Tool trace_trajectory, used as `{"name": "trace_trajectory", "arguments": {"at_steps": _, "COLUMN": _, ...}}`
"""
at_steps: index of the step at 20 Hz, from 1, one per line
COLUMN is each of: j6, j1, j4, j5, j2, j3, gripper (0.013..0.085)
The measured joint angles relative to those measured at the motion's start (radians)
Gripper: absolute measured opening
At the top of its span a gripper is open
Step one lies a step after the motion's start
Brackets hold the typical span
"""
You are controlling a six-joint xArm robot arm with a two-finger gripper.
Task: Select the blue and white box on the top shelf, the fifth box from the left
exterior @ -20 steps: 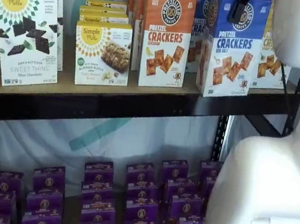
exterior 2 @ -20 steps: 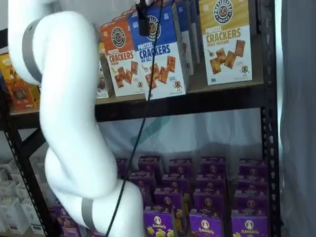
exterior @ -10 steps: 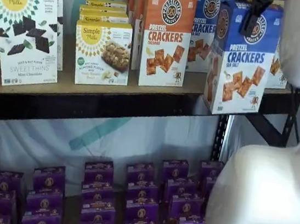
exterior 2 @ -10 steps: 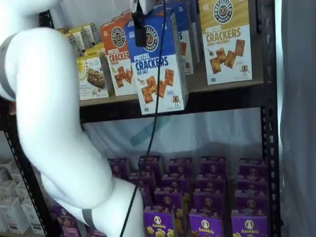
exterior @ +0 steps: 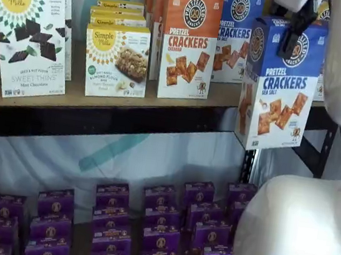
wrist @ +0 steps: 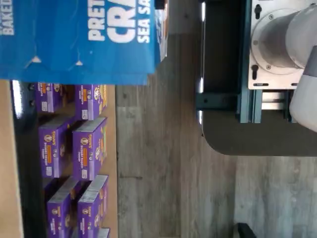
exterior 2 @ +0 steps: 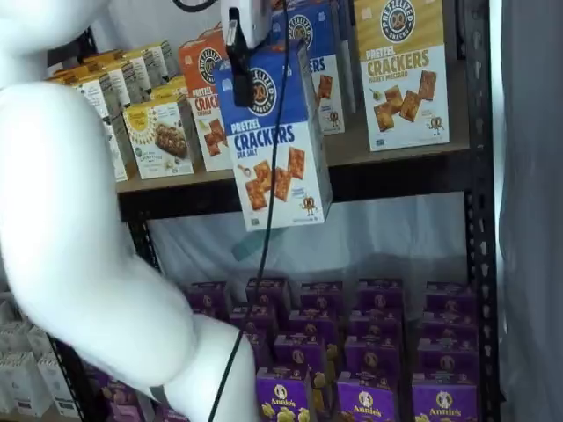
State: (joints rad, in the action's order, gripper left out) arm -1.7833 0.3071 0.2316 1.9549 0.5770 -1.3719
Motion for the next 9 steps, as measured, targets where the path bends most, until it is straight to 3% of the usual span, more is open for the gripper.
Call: {"name": "trace_trajectory", "arguments": {"at_steps": 9, "j6": -0.021, "j1": 0.019, "j4": -0.001, "j5": 0.007, "j2": 0.04, "j3": 0.053, "gripper": 0.057}}
